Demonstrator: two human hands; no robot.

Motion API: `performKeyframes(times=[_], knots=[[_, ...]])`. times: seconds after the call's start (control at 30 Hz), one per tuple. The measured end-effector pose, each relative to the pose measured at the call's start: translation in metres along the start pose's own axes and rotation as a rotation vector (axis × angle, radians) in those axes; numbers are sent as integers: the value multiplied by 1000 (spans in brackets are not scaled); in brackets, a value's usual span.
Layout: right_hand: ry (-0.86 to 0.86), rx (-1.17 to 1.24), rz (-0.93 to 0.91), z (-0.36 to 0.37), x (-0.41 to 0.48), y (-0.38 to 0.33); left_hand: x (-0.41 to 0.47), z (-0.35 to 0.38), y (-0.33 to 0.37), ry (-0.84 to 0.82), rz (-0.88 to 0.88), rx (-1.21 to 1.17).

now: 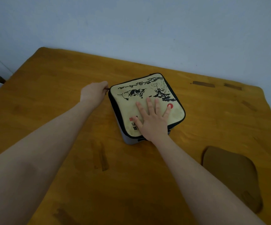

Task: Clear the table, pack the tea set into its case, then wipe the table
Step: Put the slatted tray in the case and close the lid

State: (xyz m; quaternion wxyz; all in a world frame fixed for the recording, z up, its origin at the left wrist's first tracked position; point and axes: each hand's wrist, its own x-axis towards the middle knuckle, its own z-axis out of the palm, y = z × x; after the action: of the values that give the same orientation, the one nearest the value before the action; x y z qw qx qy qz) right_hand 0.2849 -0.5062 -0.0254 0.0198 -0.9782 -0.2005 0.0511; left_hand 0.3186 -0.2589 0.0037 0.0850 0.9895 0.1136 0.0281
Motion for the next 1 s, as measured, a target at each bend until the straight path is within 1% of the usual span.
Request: performKeyframes(times=[0.07,0.23,0.5,0.77,1.0], knots=[[7,1,4,0,0,0,-5,-3,-4,-12,18,-25],[42,6,14,1,-2,-2,-28,-7,-17,-118,55,-118],[37,11,17,0,-1,-2,-68,-3,-6,-137,109,-205],[45,31,25,-1,-2,-3,-117,-7,17,-237,172,-221],[72,55,22,0,-3,-3,-146,-3,34,-214,161,-190]])
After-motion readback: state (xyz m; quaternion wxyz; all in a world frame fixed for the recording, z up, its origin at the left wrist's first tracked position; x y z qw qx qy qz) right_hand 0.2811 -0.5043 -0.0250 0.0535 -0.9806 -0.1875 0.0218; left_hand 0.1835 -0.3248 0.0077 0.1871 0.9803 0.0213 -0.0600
